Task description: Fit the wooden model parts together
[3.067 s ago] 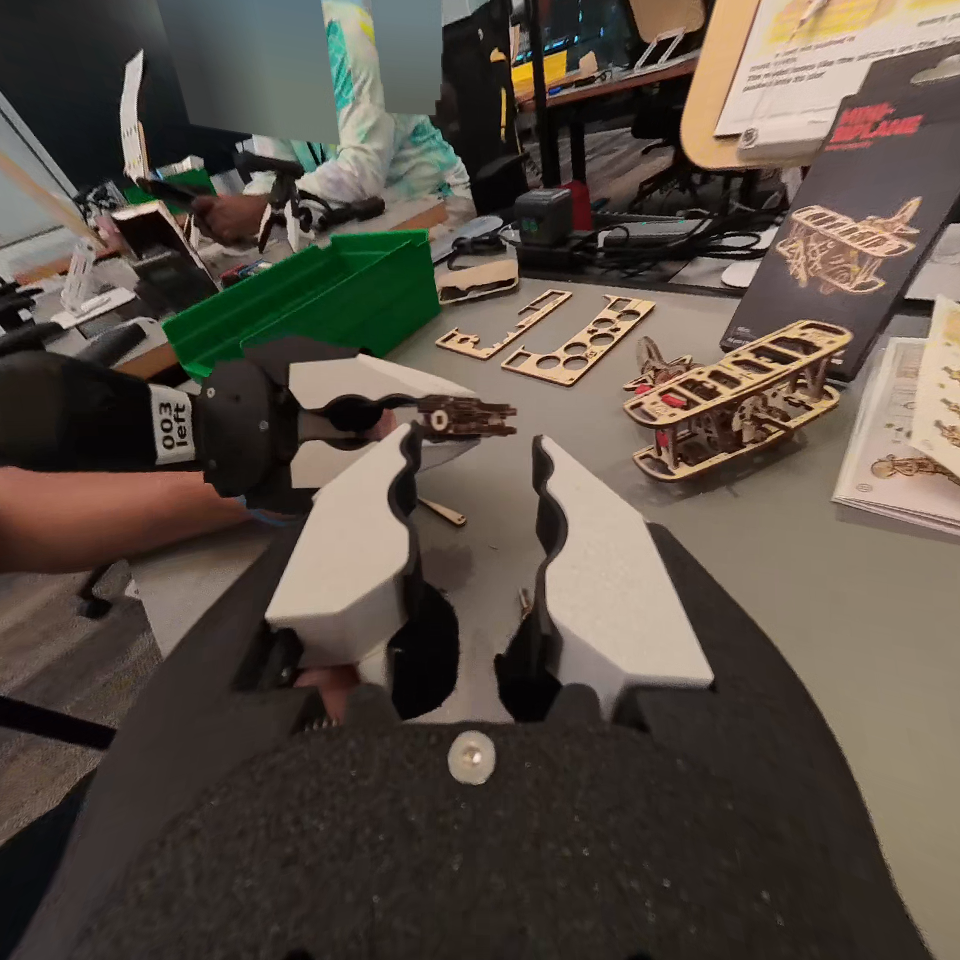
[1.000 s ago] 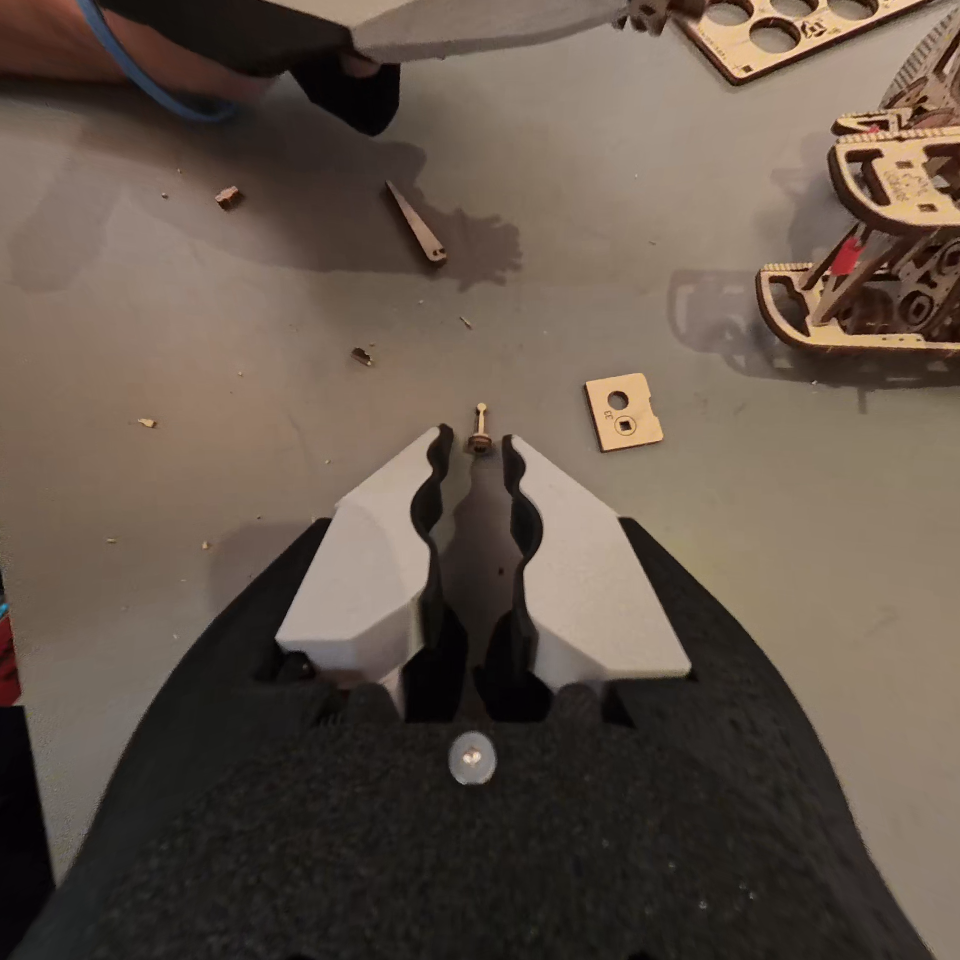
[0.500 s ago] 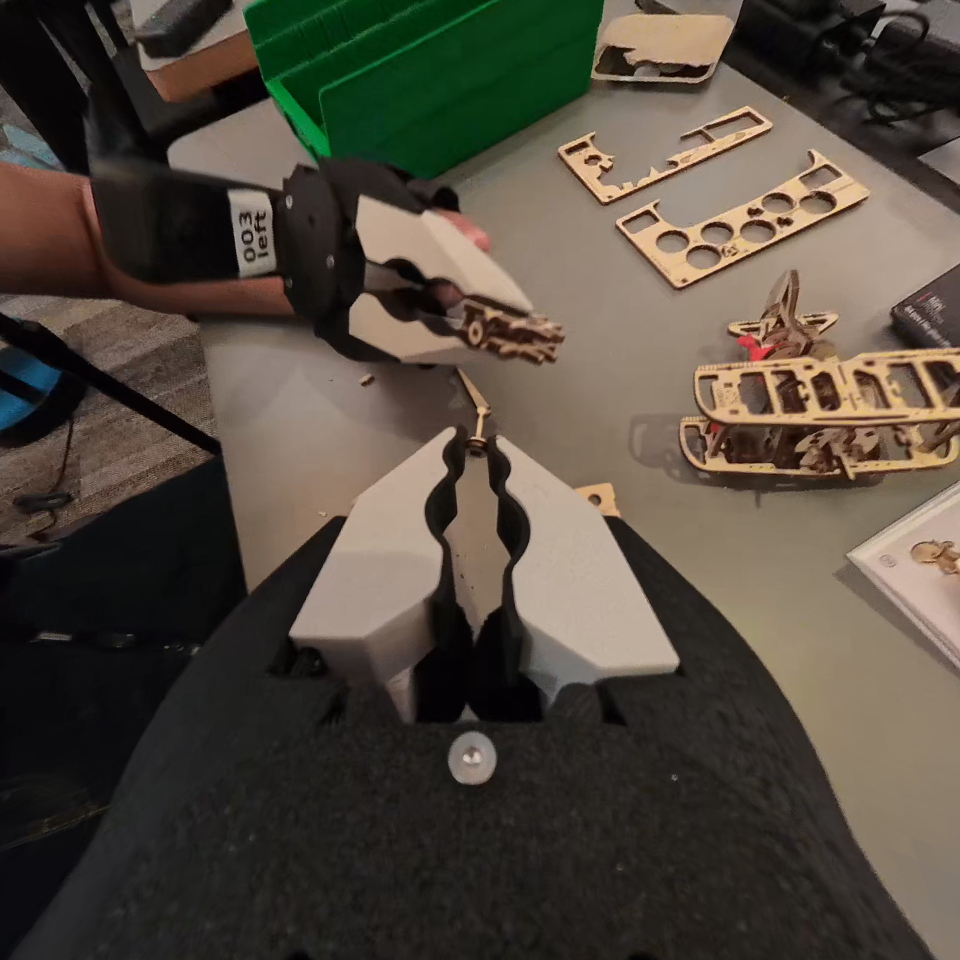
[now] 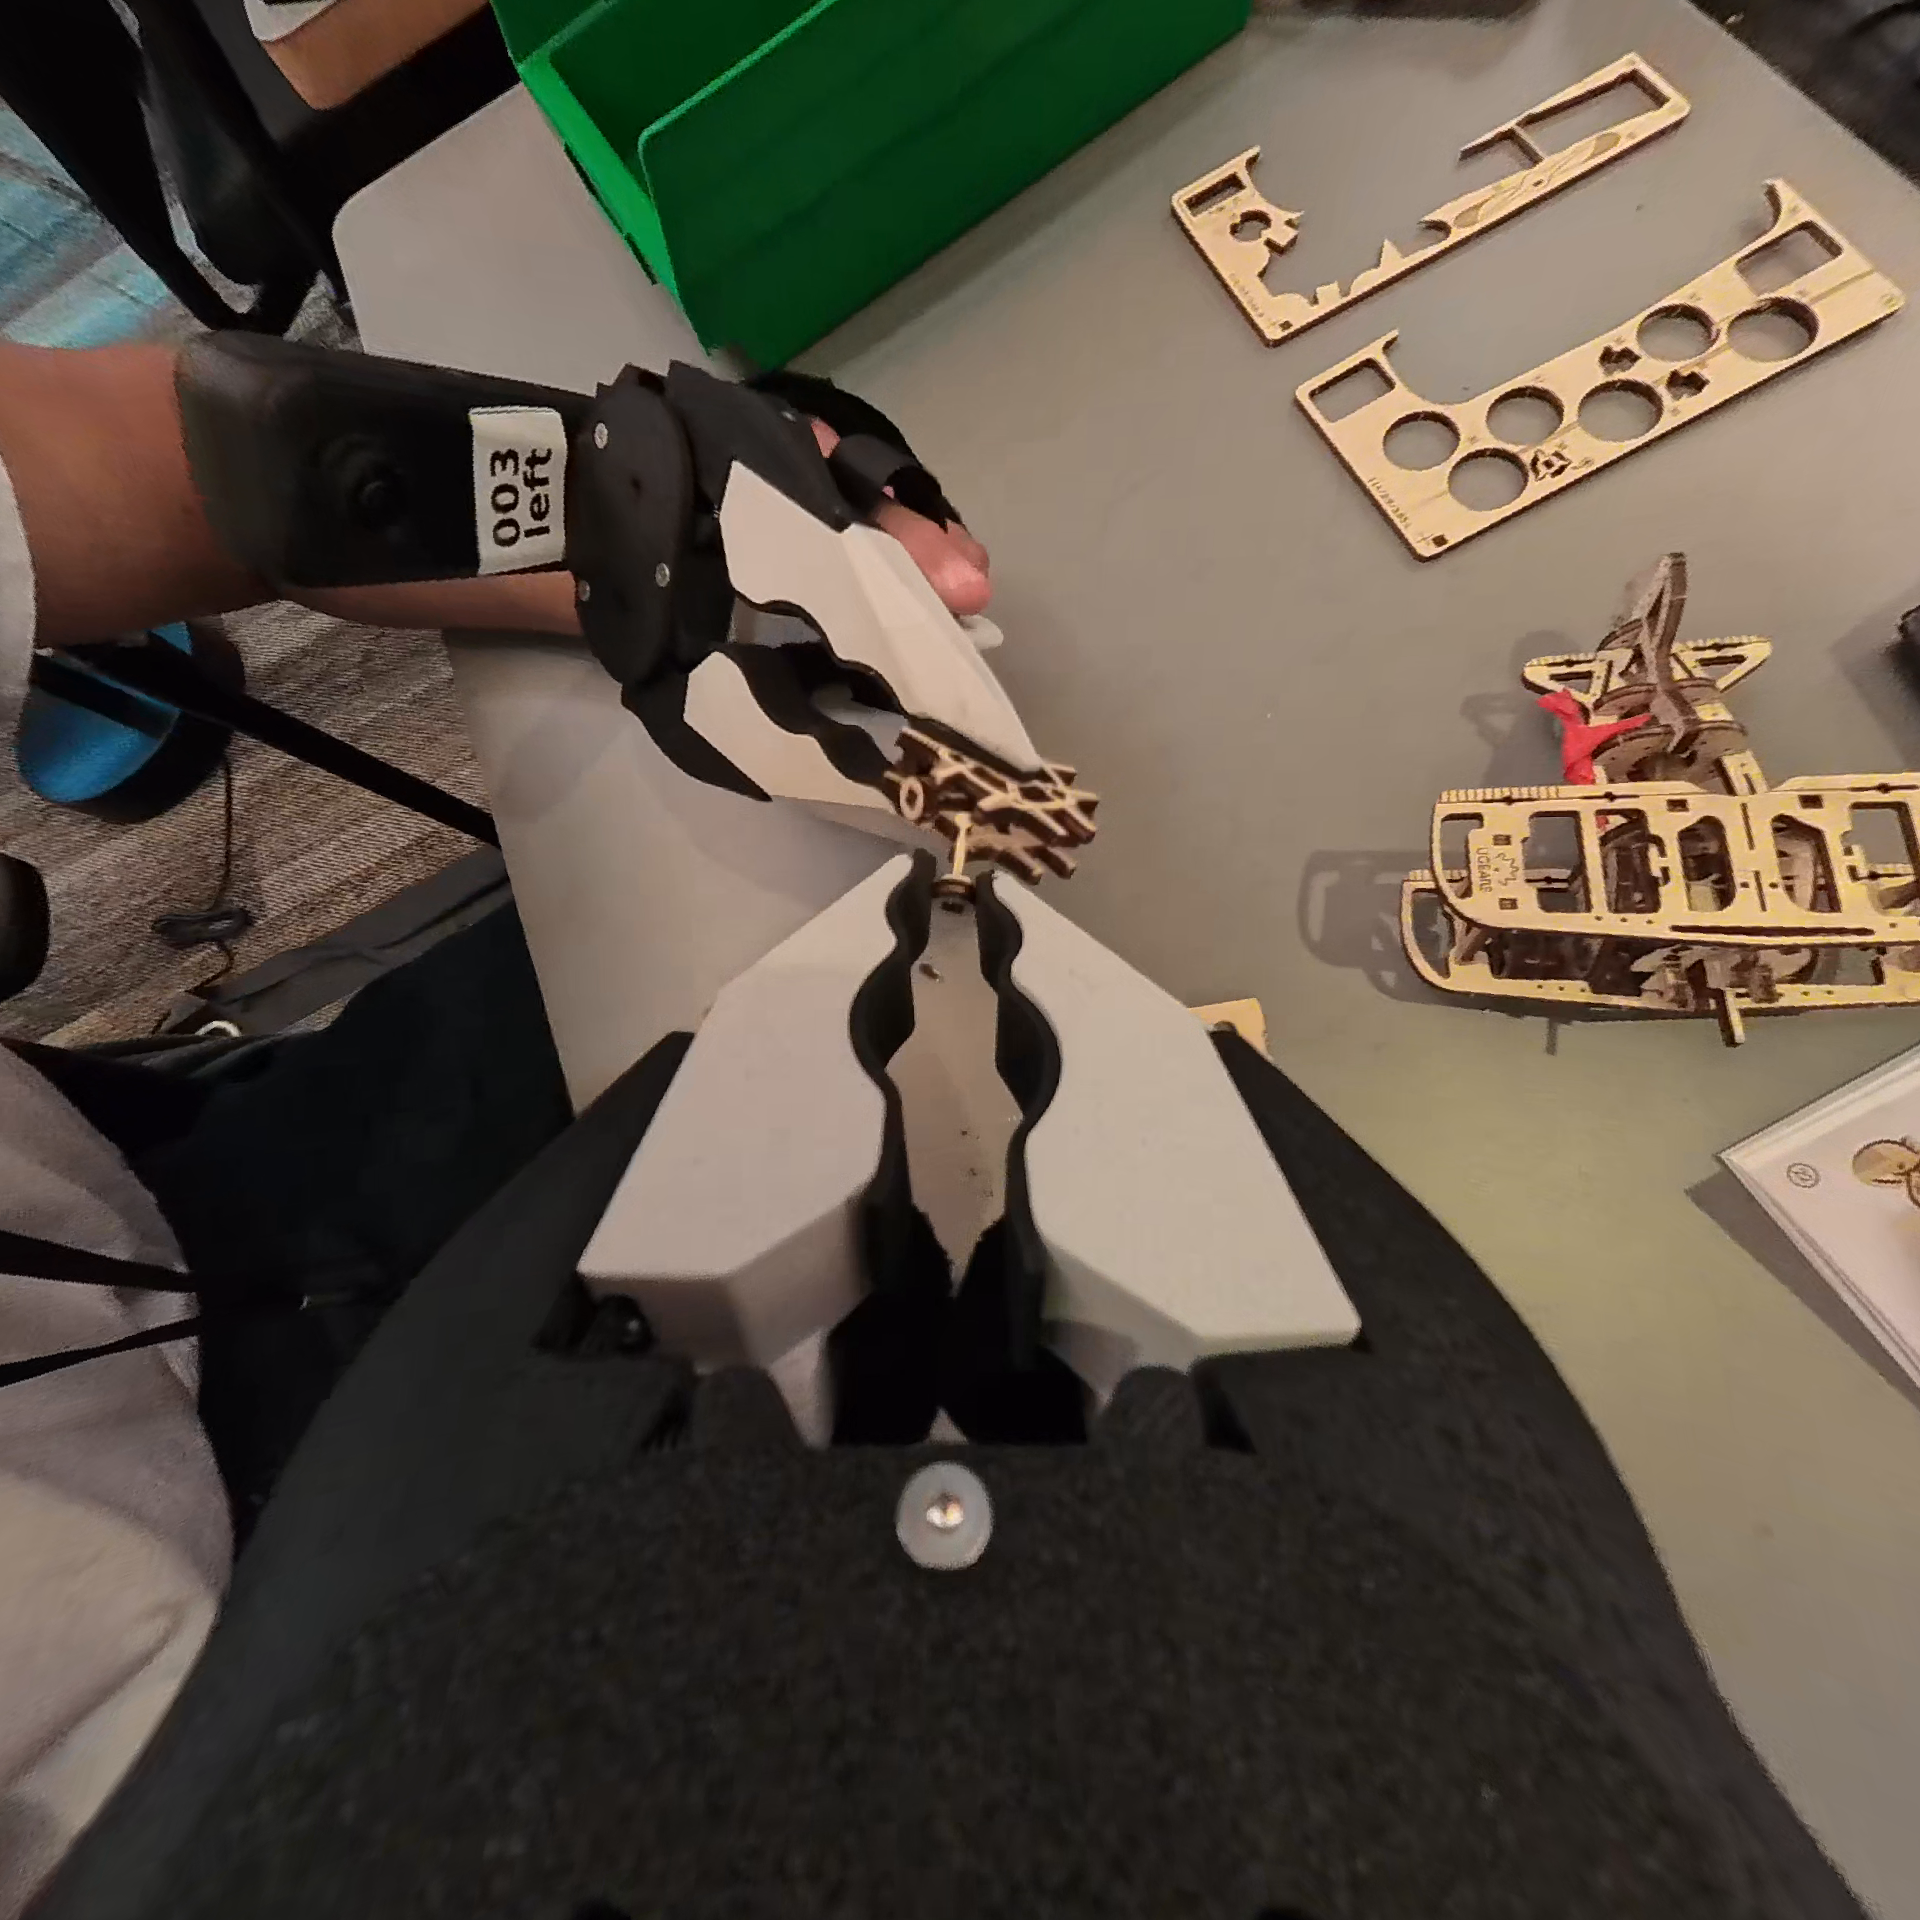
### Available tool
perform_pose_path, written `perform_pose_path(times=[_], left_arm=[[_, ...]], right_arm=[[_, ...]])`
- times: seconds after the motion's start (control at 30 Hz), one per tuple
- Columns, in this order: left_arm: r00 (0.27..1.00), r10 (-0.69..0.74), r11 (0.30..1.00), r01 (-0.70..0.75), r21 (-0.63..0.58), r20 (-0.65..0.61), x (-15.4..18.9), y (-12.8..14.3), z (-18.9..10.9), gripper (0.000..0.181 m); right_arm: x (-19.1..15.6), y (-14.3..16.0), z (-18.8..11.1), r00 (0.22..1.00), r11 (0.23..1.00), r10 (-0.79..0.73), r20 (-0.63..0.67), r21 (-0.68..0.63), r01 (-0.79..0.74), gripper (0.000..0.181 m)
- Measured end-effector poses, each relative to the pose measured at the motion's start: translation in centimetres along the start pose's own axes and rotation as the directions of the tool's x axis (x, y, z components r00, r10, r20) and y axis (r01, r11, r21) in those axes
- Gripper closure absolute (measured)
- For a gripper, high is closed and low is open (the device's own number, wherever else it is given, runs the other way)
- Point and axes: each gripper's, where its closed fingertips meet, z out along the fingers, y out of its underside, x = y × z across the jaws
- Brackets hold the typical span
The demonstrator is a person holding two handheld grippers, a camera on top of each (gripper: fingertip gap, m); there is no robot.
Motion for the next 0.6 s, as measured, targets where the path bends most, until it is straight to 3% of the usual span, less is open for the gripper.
perform_pose_path(times=[0.17,0.3,0.43,0.6], left_arm=[[1.000,0.028,1.000,-0.028,0.001,-0.006,0.5,-0.2,0.0,0.169],[0.976,0.217,0.976,-0.216,-0.018,0.035,0.8,-0.5,0.0,0.169],[0.886,0.453,0.891,-0.450,-0.056,0.099,1.0,-1.3,-0.1,0.169],[0.772,0.619,0.785,-0.613,-0.090,0.145,1.2,-2.2,-0.3,0.169]], right_arm=[[-0.5,0.5,-0.1,0.998,0.997,0.063,0.031,-0.044,-0.061,0.174],[-0.6,0.9,-0.2,0.998,0.995,0.055,-0.003,-0.079,-0.055,0.174],[-1.0,1.4,-0.3,0.999,0.993,-0.021,-0.051,-0.118,0.015,0.174],[-1.6,2.2,-1.3,0.995,0.989,-0.077,-0.060,-0.131,0.069,0.174]])
